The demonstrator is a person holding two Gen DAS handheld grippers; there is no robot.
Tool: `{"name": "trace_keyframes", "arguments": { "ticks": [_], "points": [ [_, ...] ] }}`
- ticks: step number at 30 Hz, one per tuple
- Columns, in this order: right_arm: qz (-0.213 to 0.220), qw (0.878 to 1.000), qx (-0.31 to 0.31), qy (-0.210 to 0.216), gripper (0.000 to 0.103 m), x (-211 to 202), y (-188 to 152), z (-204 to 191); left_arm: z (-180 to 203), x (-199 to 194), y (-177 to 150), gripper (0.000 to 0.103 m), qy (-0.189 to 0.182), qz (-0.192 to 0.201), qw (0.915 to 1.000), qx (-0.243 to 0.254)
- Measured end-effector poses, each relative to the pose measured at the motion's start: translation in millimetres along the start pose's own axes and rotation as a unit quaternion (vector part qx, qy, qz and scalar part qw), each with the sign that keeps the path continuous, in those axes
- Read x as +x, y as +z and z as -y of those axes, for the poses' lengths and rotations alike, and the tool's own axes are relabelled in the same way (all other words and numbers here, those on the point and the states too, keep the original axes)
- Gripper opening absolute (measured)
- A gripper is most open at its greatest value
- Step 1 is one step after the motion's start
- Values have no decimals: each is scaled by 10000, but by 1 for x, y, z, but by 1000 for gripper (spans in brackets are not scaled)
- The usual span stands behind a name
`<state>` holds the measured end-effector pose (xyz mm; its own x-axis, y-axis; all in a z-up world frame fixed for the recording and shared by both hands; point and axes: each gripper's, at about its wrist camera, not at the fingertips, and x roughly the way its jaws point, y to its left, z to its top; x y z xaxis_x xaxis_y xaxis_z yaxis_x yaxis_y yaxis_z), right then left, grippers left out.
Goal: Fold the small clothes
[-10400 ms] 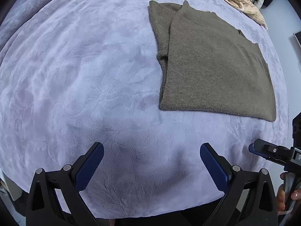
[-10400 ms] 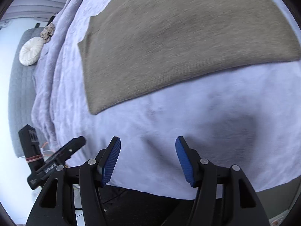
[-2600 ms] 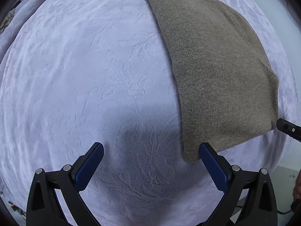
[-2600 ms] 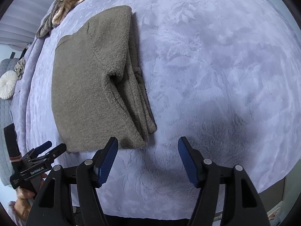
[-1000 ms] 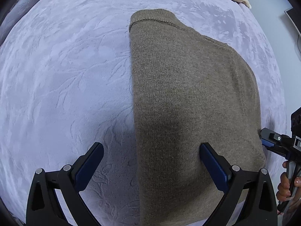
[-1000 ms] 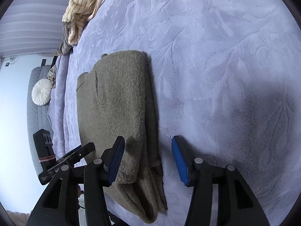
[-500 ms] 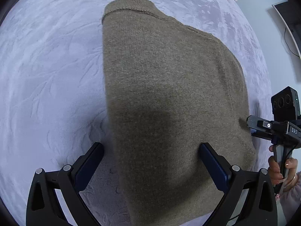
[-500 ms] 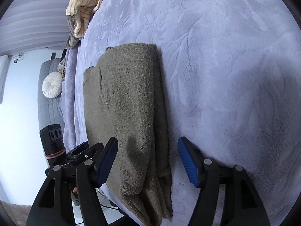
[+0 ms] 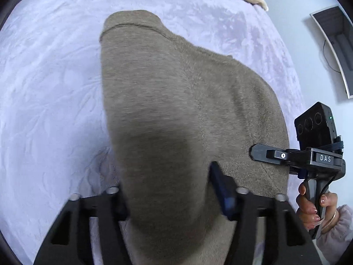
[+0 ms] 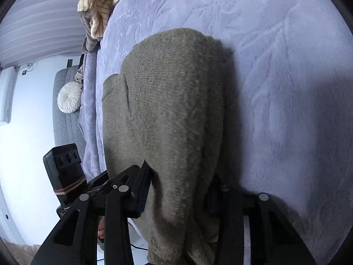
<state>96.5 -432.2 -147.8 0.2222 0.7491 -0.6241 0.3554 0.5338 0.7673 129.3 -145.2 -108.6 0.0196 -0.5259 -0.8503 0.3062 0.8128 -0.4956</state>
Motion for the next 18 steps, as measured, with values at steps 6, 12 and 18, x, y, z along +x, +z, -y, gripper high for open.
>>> {"name": "trace_keyframes", "arguments": {
  "ticks": [6, 12, 18],
  "points": [
    [170, 9979, 133, 603, 38, -12, -22, -26, 6, -31, -10, 46, -349, 139, 9991, 203],
    [243, 9950, 160, 954, 38, -17, -61, -50, 0, -71, -35, 46, -535, 351, 9975, 315],
    [127, 9963, -7, 847, 38, 5, -110, -76, -22, -106, -83, 46, -295, 381, 9981, 386]
  ]
}}
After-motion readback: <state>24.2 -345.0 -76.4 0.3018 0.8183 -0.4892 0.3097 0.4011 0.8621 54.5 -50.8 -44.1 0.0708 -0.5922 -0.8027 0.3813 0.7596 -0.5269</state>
